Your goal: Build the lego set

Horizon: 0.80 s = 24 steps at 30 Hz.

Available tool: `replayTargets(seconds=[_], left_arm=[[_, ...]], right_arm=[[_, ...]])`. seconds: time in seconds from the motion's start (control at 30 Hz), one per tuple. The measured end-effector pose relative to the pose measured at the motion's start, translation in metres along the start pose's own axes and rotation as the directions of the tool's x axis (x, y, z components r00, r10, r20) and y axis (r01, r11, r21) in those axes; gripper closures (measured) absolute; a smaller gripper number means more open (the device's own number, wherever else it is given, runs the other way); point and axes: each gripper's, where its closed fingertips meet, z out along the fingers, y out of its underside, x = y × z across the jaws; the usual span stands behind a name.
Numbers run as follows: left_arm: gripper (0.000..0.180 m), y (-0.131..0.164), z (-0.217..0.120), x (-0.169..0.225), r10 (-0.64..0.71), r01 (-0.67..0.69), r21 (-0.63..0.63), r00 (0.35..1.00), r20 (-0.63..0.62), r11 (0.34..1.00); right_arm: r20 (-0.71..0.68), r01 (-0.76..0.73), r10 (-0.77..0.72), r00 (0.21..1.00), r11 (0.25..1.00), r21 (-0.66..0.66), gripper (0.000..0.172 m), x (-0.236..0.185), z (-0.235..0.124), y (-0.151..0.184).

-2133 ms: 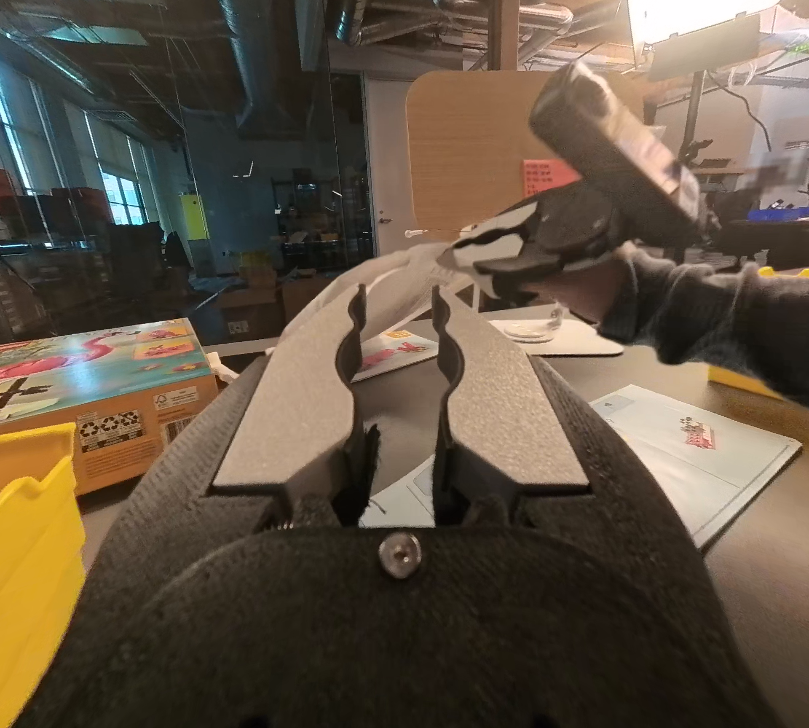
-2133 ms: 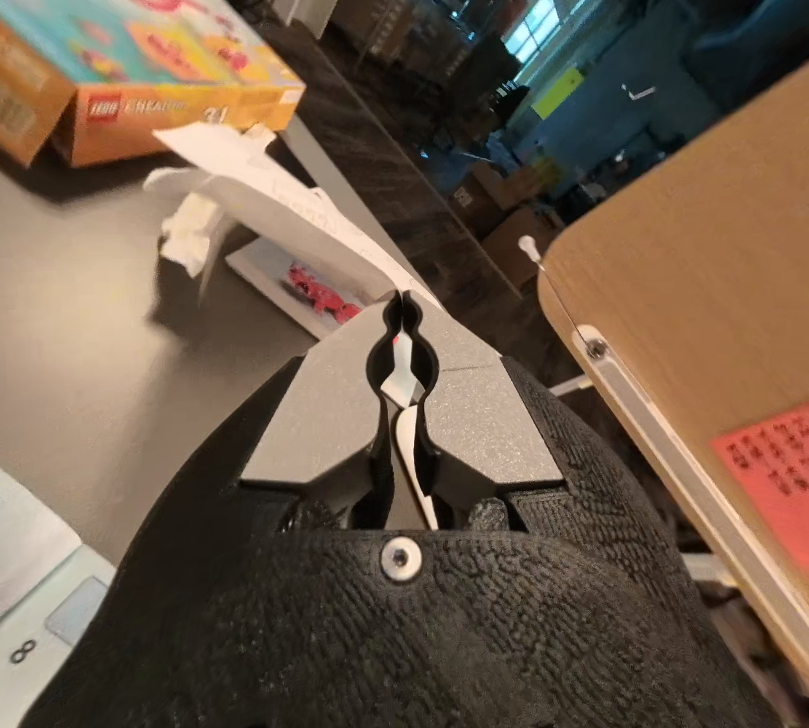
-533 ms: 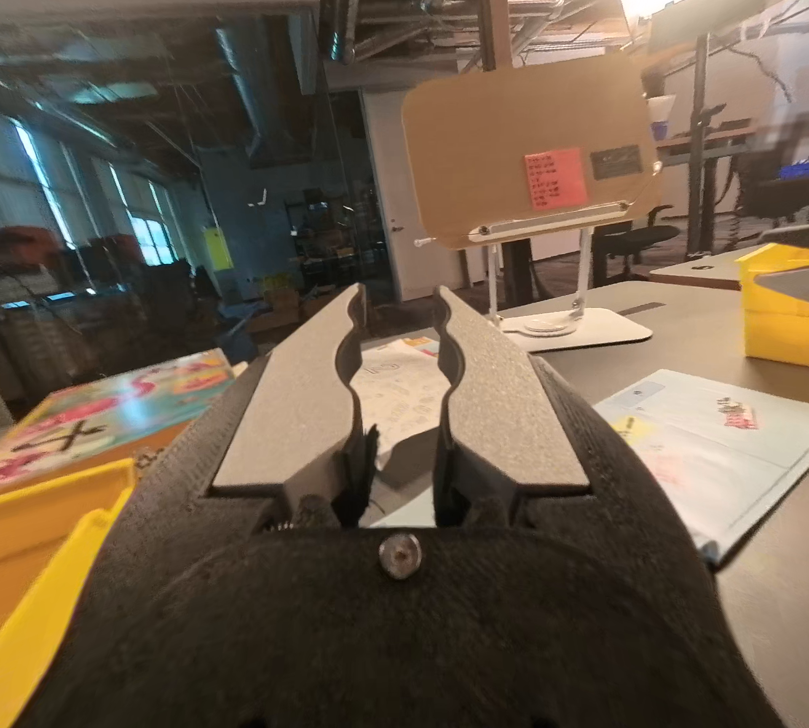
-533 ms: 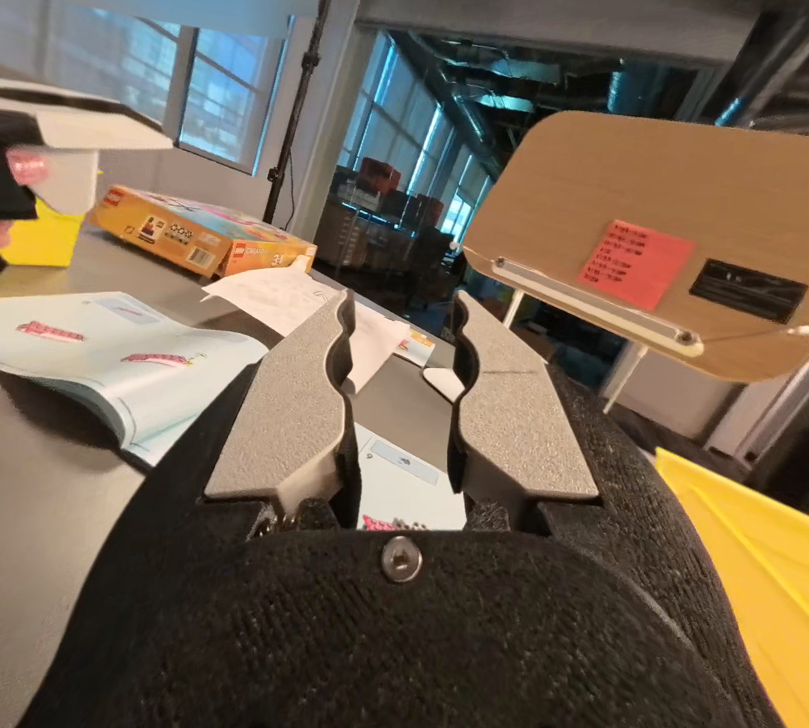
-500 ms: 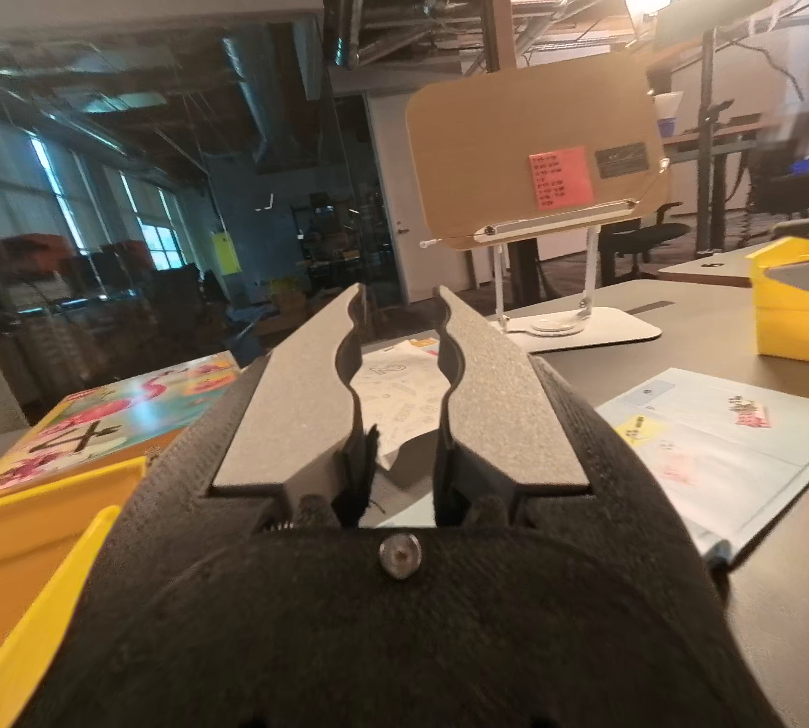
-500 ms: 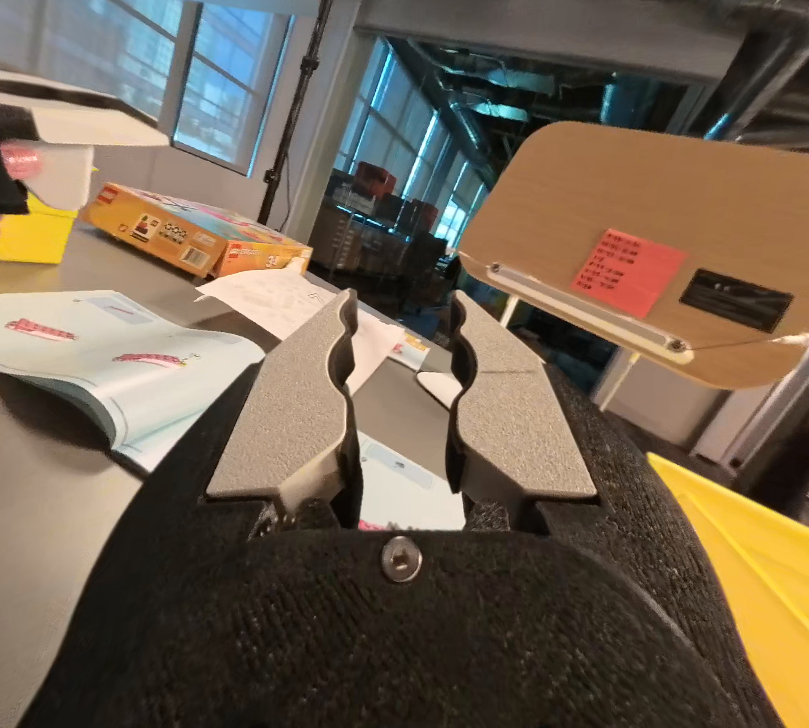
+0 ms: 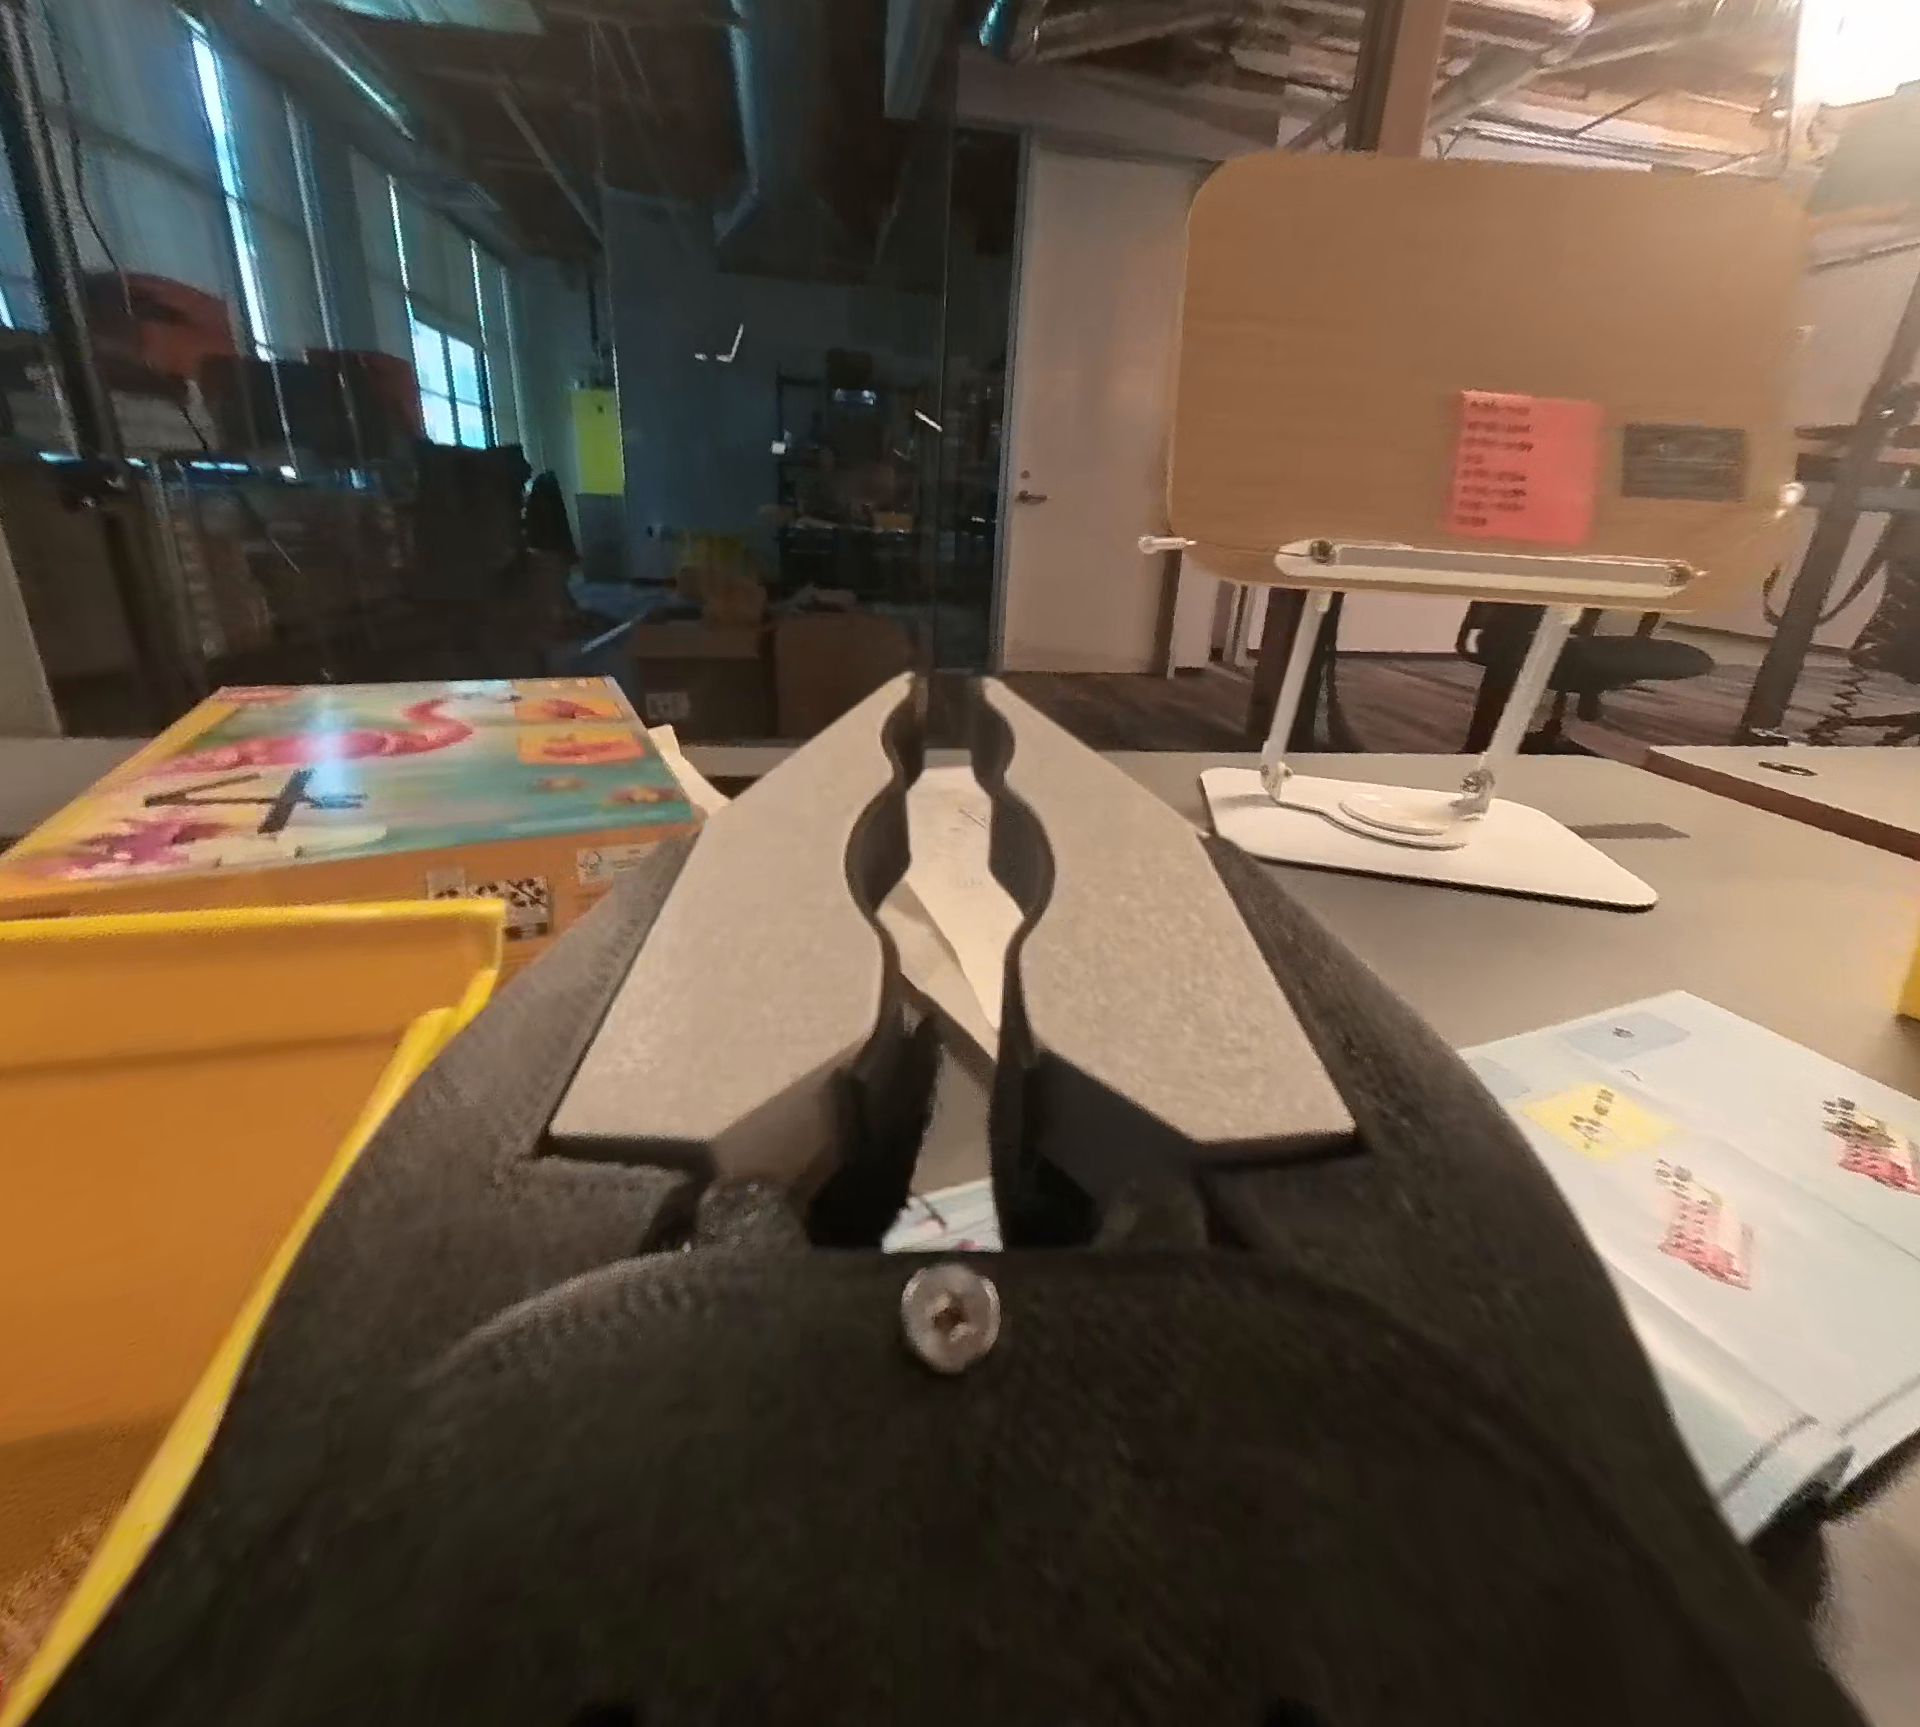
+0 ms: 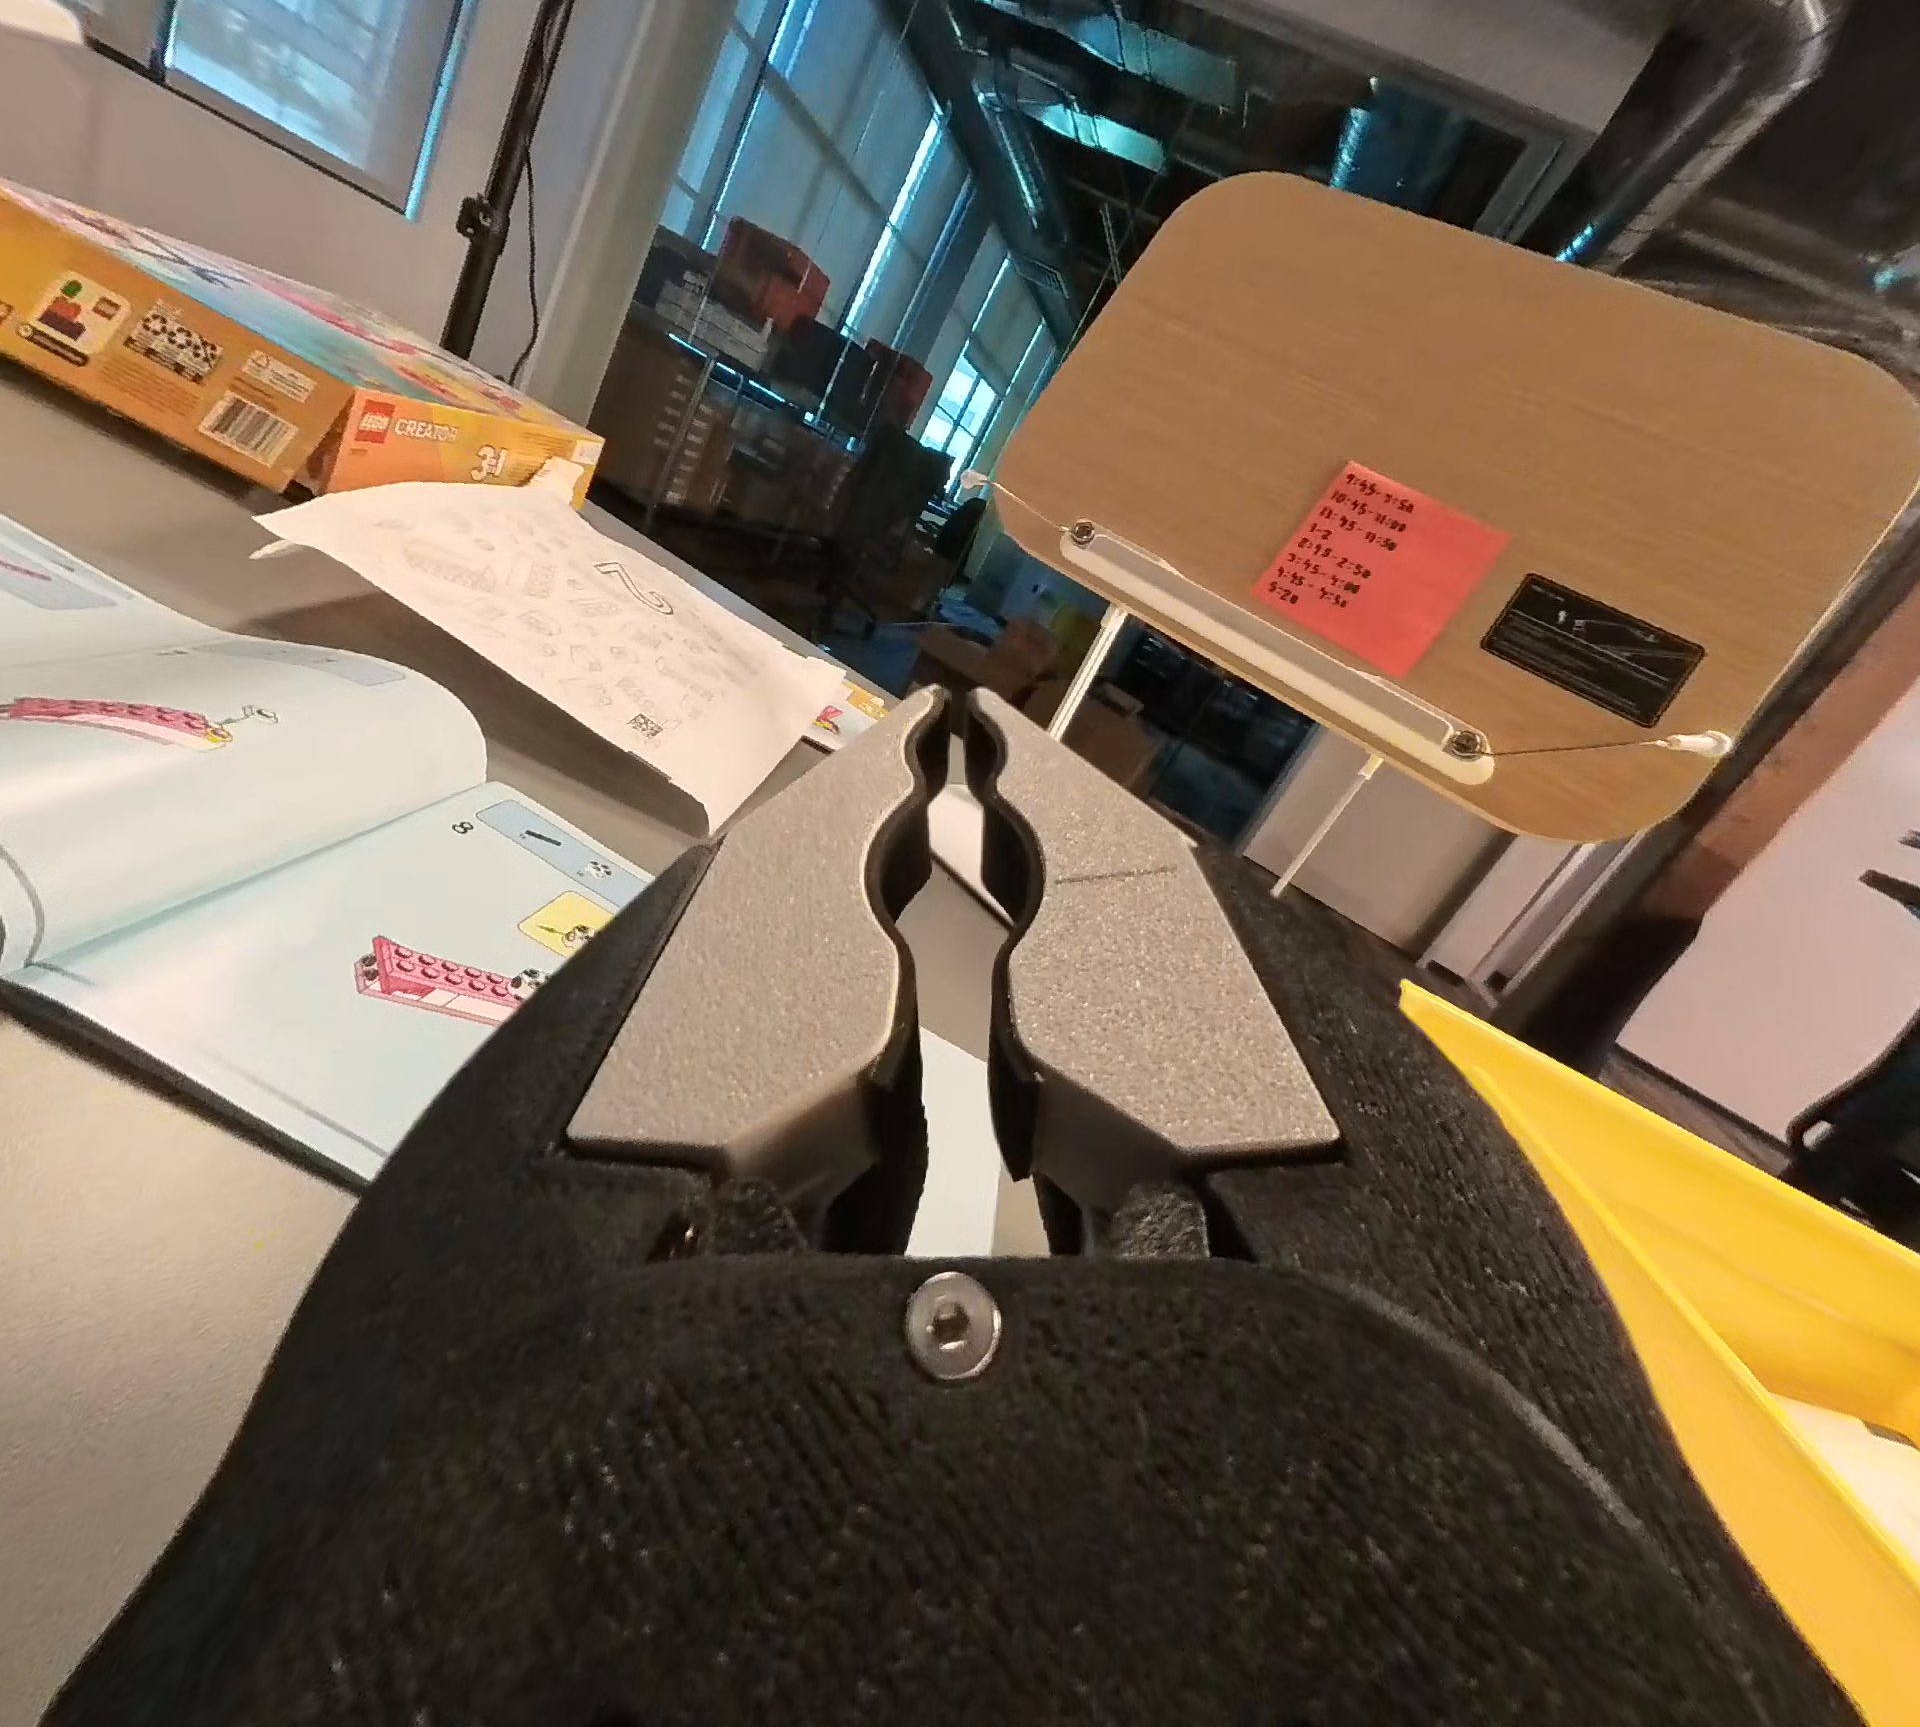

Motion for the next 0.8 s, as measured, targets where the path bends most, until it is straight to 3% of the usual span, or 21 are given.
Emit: replayTargets(seconds=[0.8], left_arm=[[0.171,0.005,0.001,0.018,0.011,-0.012,-0.004,0.997,-0.083,1.0]], right_arm=[[0.018,-0.041,0.041,0.999,0.999,-0.012,0.172,0.0,0.001,0.004]])
